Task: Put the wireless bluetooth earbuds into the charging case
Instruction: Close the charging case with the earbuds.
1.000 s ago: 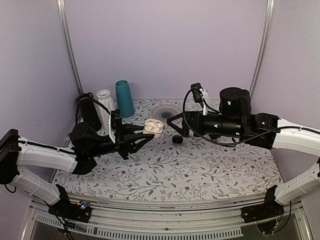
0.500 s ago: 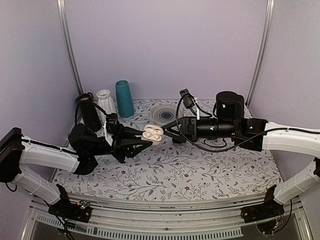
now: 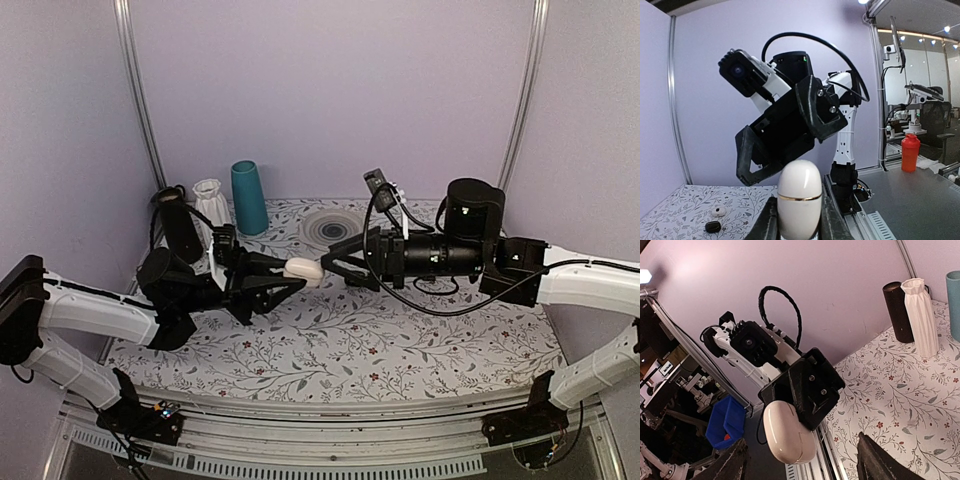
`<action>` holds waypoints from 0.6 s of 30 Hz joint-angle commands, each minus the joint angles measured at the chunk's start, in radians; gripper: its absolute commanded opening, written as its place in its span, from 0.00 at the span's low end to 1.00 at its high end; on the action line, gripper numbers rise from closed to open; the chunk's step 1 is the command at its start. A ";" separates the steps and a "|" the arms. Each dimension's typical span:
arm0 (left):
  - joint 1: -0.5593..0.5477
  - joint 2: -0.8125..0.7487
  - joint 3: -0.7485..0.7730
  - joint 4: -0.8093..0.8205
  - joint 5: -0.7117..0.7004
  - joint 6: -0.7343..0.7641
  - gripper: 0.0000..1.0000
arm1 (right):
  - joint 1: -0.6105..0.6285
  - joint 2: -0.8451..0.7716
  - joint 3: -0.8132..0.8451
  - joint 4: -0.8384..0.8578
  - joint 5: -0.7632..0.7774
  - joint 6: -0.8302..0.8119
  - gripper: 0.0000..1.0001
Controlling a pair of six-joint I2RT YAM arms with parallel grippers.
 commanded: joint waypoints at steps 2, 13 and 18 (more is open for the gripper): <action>0.006 -0.011 0.009 -0.006 -0.043 -0.033 0.00 | 0.006 -0.063 -0.028 0.027 0.057 -0.030 0.73; 0.019 -0.029 0.018 -0.063 -0.129 -0.227 0.00 | 0.007 -0.149 -0.132 0.127 0.199 -0.039 0.73; 0.038 -0.027 0.049 -0.188 -0.202 -0.323 0.00 | 0.005 -0.146 -0.134 0.125 0.242 -0.035 0.73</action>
